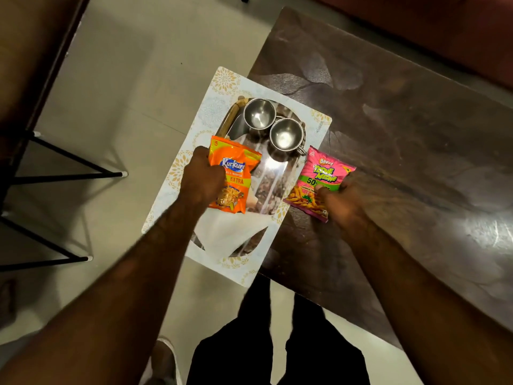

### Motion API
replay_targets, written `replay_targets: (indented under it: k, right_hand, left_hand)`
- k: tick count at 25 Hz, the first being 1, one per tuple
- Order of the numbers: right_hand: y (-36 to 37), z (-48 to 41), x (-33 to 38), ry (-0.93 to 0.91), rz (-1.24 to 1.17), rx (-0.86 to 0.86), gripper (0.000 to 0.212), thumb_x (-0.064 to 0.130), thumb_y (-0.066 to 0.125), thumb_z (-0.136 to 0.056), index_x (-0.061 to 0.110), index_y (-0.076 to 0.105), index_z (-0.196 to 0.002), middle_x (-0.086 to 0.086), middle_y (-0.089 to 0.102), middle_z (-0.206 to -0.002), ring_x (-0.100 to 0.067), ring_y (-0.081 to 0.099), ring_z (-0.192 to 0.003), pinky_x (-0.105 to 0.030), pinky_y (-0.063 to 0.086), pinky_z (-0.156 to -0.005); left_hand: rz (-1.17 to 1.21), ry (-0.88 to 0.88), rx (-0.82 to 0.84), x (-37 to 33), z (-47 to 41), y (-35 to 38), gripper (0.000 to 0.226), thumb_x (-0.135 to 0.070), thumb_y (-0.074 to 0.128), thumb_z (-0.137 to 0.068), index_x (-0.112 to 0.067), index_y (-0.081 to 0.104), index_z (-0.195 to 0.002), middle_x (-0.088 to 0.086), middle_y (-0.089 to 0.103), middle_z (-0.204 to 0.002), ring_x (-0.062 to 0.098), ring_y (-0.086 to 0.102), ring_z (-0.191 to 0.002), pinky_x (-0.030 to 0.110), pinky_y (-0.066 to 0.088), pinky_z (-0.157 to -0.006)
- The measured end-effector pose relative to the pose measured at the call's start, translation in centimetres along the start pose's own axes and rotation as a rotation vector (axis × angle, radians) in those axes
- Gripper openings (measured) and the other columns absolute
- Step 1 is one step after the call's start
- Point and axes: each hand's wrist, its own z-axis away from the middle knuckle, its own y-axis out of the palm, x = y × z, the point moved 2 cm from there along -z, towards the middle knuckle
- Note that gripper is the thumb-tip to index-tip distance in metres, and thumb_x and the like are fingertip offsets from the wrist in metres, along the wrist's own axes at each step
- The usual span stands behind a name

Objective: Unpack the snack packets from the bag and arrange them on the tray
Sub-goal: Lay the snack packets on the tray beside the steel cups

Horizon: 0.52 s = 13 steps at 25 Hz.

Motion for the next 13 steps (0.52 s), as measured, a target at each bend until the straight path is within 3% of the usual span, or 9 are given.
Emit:
replay_targets:
  k: [4,7,9,10,12,13]
  right_hand:
    - [0.0,0.2,0.4,-0.032,-0.046,-0.048,0.036,0.011,0.075,-0.095,0.005,0.071,-0.130,-0.010,0.078,-0.121,-0.026,0.075,-0.107,-0.041,0.058,-0.102]
    - [-0.8,1.6,1.0,0.057,-0.211,-0.031,0.008,0.003,0.069,-0.091,0.006,0.070,-0.098,-0.002,0.074,-0.075,-0.015,0.069,-0.061,-0.030,0.055,-0.068]
    - [-1.2,3.6,1.2,0.196,-0.362,0.060,0.004,0.007,0.062,-0.085,0.010,0.065,-0.087,0.002,0.066,-0.051,-0.012,0.061,-0.036,-0.018,0.048,-0.045]
    - [-1.2,4.5,1.2,0.225,-0.405,0.108,0.012,0.012,0.060,-0.078,0.011,0.063,-0.090,0.001,0.065,-0.052,-0.014,0.060,-0.036,-0.016,0.044,-0.040]
    - [-0.8,5.9,1.4,0.209,-0.374,0.183,0.032,0.018,0.057,-0.067,0.015,0.060,-0.099,-0.004,0.061,-0.068,-0.020,0.056,-0.048,-0.017,0.042,-0.044]
    - [-0.1,6.4,1.6,0.181,-0.314,0.222,0.025,0.016,0.058,-0.071,0.017,0.058,-0.096,-0.007,0.057,-0.074,-0.021,0.053,-0.054,-0.019,0.041,-0.049]
  left_hand:
    - [-0.117,0.050,-0.037,0.6,-1.5,-0.6,0.059,-0.006,0.061,-0.088,-0.013,0.040,-0.142,0.014,0.062,-0.129,0.027,0.063,-0.103,0.037,0.056,-0.079]
    - [-0.179,0.115,-0.076,0.4,-1.4,-0.6,0.063,-0.012,0.068,-0.086,-0.014,0.042,-0.143,0.015,0.054,-0.138,0.033,0.058,-0.121,0.047,0.053,-0.097]
    - [-0.190,0.120,-0.087,0.2,-1.3,-0.7,0.062,-0.015,0.069,-0.085,-0.014,0.044,-0.142,0.016,0.052,-0.139,0.034,0.056,-0.124,0.048,0.051,-0.100]
    - [-0.190,0.111,-0.087,0.2,-1.3,-0.8,0.060,-0.016,0.069,-0.086,-0.014,0.045,-0.141,0.016,0.051,-0.139,0.034,0.056,-0.124,0.048,0.051,-0.100]
    - [-0.178,0.088,-0.078,0.4,-1.4,-1.4,0.058,-0.017,0.066,-0.087,-0.015,0.046,-0.141,0.016,0.050,-0.140,0.035,0.055,-0.124,0.049,0.052,-0.100]
    - [-0.171,0.073,-0.071,0.5,-1.5,-1.6,0.058,-0.017,0.064,-0.087,-0.015,0.046,-0.142,0.015,0.049,-0.141,0.035,0.055,-0.124,0.050,0.052,-0.100]
